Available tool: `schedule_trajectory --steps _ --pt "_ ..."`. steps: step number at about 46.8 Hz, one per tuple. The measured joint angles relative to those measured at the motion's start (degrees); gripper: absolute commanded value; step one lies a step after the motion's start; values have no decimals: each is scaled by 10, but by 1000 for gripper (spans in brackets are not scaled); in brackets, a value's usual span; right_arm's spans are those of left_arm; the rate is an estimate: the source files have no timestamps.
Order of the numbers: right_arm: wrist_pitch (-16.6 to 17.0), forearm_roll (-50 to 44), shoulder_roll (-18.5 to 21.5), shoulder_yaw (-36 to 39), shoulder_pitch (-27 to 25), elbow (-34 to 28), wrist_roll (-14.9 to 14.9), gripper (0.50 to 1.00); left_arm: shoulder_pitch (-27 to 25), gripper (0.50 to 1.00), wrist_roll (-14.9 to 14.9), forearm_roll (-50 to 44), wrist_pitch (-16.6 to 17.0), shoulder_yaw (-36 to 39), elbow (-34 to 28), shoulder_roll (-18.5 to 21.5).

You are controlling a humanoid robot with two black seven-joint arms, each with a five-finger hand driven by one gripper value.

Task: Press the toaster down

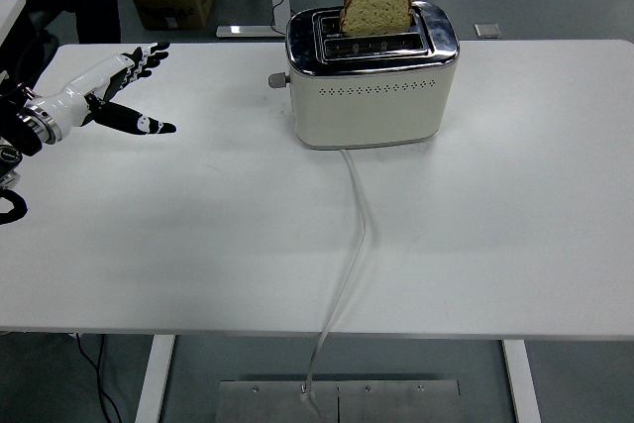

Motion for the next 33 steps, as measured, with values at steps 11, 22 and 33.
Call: schedule_trajectory --steps 11,22,33 --pt "0 0 0 0 0 0 0 1000 -11 1000 12 53 0 16 -4 -4" --pt "0 0 0 0 0 0 0 1000 -45 1000 14 91 0 36 -21 -29" --pt "0 0 0 0 0 0 0 1000 -67 1000 16 105 2 71 -19 -59"
